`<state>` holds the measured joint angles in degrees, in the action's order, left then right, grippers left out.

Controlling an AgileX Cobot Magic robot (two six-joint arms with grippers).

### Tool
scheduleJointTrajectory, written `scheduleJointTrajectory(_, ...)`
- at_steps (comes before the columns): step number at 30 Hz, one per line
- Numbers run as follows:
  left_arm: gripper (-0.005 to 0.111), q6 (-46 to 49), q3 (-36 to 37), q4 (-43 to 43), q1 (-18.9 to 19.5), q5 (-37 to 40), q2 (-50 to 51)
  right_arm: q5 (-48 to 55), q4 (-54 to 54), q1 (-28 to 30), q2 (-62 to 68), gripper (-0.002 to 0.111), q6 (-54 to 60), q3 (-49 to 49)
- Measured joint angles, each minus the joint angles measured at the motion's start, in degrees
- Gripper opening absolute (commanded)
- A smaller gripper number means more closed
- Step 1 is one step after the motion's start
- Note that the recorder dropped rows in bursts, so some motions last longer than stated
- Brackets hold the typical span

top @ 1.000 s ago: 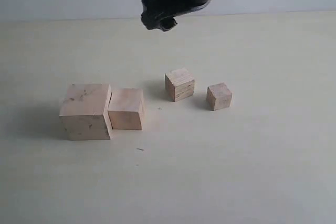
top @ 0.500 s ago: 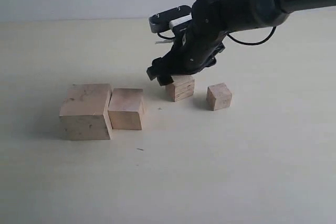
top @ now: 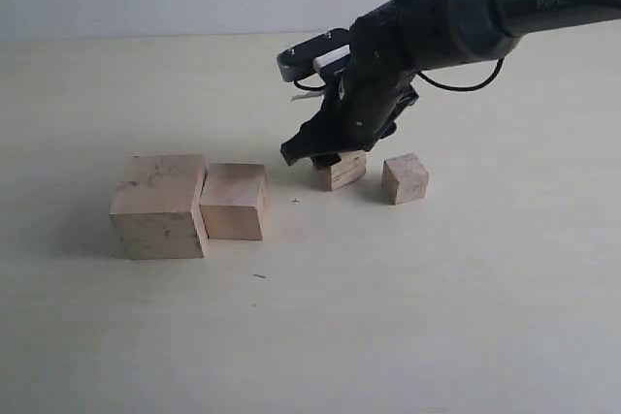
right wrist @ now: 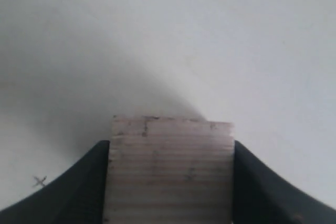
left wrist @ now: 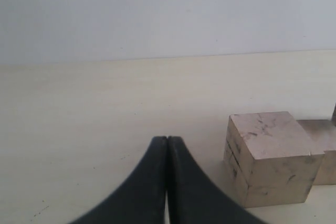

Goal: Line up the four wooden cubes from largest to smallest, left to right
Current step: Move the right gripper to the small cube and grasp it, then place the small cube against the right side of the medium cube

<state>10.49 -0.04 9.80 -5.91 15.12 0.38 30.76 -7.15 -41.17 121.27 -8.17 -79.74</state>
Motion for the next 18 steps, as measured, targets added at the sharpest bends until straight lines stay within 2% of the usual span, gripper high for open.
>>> scheduleJointTrajectory(5, 0.0, 0.0, 0.0, 0.0, 0.0, 0.0, 0.0, 7.61, 0.25, 0.0, -7.28, 0.0, 2.36, -1.92)
scheduleJointTrajectory(8, 0.0, 0.0, 0.0, 0.0, 0.0, 0.0, 0.0, 9.67, 2.89, 0.0, -13.6, 0.0, 8.17, -2.43)
scheduleJointTrajectory(13, 0.0, 0.0, 0.0, 0.0, 0.0, 0.0, 0.0, 13.02, 14.57, 0.0, -20.78, 0.0, 28.83, -1.2)
scheduleJointTrajectory(18, 0.0, 0.0, 0.0, 0.0, 0.0, 0.0, 0.0, 14.54, 25.47, 0.0, -21.46, 0.0, 44.67, 4.03)
